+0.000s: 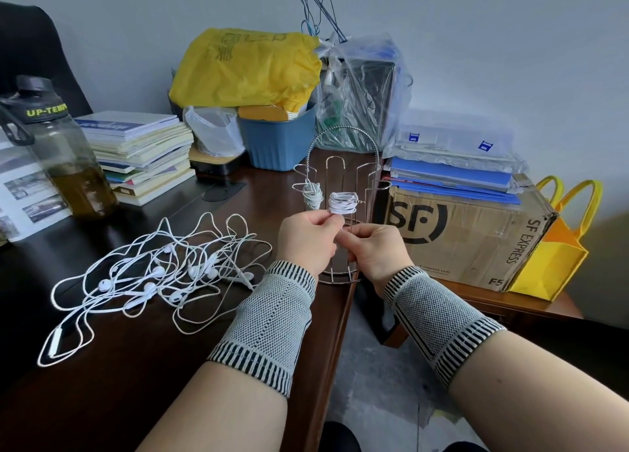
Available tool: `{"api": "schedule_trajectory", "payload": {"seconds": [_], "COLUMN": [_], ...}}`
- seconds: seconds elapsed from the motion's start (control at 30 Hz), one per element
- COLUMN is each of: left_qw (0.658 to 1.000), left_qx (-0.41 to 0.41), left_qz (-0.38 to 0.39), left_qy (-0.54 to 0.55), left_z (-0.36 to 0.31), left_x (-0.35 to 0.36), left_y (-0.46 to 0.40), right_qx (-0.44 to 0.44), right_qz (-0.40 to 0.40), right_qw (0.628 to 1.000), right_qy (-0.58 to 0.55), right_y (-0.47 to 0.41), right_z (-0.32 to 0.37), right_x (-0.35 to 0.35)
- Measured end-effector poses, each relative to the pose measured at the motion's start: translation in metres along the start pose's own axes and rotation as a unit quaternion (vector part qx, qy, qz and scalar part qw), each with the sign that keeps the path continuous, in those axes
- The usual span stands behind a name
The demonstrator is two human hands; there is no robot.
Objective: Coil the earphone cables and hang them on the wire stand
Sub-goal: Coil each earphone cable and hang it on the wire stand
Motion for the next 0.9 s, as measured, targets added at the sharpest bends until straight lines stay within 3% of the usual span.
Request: {"api": "schedule_trajectory", "payload": {"seconds": [0.27,0.5,0.67,0.9], "left_qw": [1.0,0.993,0.996,0.993], "left_qx": [0.01,0.079,0.065,0.04], "left_qz": [0.002,-0.012,0.011,0.035], "left_qy": [0.006,-0.089,-0.066,-0.109], "left_z": [0.004,0.002,0.006,0.019], "left_x": [0.001,0.0,0.003,0.001], "left_y": [-0.006,-0.009,-0.01,-0.007], "right_qx": [0.023,0.035,0.048,0.012], "right_qz": [0.045,0.058,0.019,-0.021], "right_qw": [0.998,0.998,0.995,0.999], "right_qy": [0.031,0.003,-0.087,-0.048], "right_y": [-0.005,-0.003,-0.003,-0.005], "right_z": [-0.001,-0.006,-0.011,-0.01], "right_x": [0.0,0.001,-0.004,-0.015]}}
Point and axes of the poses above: each hand's wrist, its own y-axis away from the middle knuckle, its own x-axis out of the palm, z = x × y, the point moved 8 cm from there along -y, towards the middle knuckle, and after that the axes turned 2 degrees about x, right-handed, at the moved point
